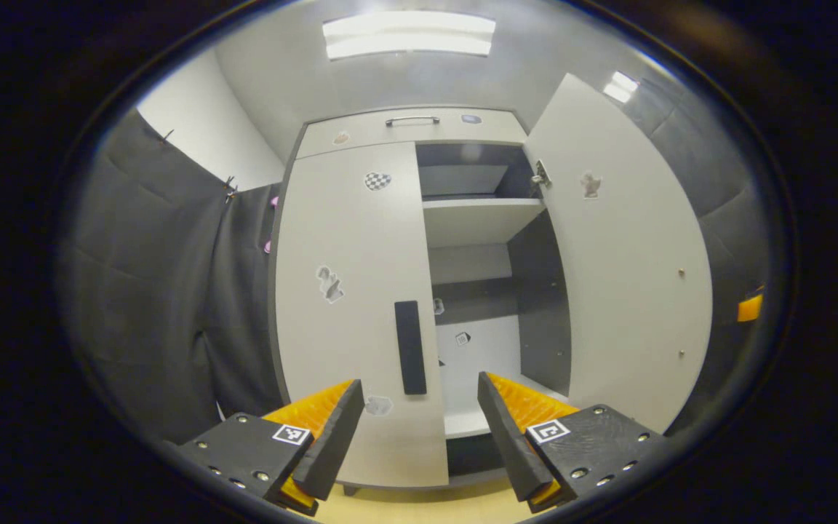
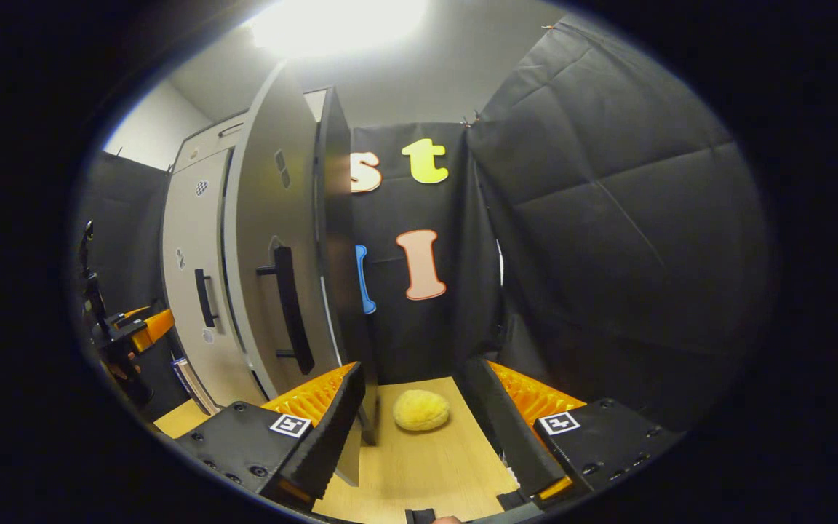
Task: Open the right door of the double-door shoe cabinet with the right hand, and open the left door with the left hand.
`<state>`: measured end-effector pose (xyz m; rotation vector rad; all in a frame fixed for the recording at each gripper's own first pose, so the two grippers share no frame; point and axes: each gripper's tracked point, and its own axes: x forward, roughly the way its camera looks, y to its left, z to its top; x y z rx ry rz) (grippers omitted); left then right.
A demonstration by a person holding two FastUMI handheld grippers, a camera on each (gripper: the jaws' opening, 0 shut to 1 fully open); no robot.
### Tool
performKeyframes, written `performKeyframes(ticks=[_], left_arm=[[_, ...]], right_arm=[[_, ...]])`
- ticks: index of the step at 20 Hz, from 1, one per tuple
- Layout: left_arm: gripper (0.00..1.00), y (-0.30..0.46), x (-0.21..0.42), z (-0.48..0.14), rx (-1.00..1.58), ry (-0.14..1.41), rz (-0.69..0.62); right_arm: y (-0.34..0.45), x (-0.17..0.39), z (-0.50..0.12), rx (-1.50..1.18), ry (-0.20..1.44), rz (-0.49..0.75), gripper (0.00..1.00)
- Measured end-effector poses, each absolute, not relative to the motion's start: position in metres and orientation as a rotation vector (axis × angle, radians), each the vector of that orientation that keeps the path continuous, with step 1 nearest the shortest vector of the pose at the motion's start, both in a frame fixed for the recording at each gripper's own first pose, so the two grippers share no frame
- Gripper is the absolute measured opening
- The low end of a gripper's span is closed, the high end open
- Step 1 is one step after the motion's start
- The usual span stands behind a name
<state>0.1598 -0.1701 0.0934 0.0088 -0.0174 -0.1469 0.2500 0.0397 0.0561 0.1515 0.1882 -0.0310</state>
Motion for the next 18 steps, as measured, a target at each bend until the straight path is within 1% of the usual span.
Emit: performKeyframes(ticks=[4,5,7,13,18], left_arm=[[0.92,-0.168,0.208,0.097,-0.005,-0.026,-0.157],[0.93,-0.168,0.219,0.097,-0.001,-0.029,-0.155],[0.92,-0.167,0.239,0.093,0.008,-0.029,-0.153],[0.92,-0.171,0.286,0.079,-0.023,-0.008,-0.157],[0.92,-0.171,0.301,0.057,-0.036,0.045,-0.165]], right_arm=[[0.02,0.242,0.051,0.135,0.202,-0.14,0.98],[0.018,0.241,0.049,0.134,0.21,-0.157,0.98],[0.017,0.24,0.046,0.135,0.227,-0.184,0.98],[0.012,0.238,0.039,0.087,0.276,-0.223,0.98],[0.014,0.239,0.031,0.085,0.307,-0.23,0.98]])
